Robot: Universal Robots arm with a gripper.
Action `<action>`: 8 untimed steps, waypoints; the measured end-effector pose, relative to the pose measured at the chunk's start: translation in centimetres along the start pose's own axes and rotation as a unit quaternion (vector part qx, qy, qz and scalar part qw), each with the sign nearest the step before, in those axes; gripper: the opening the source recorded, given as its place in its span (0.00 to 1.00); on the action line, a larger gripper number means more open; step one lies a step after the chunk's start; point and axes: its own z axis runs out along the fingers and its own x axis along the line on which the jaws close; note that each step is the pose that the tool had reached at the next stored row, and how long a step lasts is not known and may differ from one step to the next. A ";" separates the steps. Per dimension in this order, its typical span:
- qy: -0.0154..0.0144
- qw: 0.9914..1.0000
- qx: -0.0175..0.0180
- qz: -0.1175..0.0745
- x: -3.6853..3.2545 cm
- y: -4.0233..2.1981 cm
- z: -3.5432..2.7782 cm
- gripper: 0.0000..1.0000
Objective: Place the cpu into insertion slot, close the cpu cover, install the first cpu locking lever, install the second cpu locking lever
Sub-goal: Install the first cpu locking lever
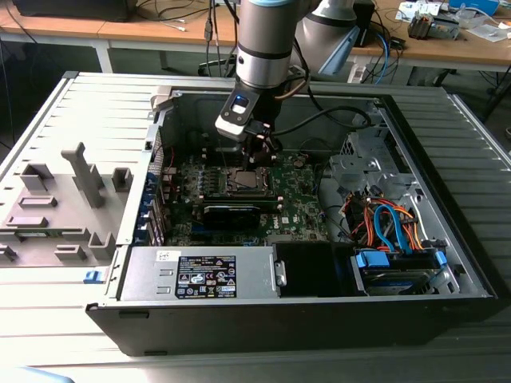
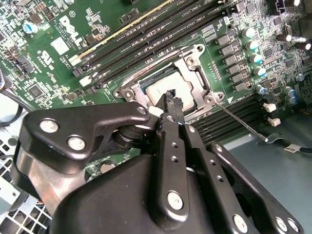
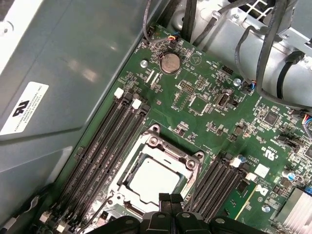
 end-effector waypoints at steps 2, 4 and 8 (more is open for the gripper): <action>0.000 1.000 0.000 -0.002 0.00 0.00 0.00 0.11; 0.000 1.000 0.000 -0.004 0.00 0.00 0.00 0.11; 0.000 1.000 0.000 -0.007 0.00 0.00 0.00 0.11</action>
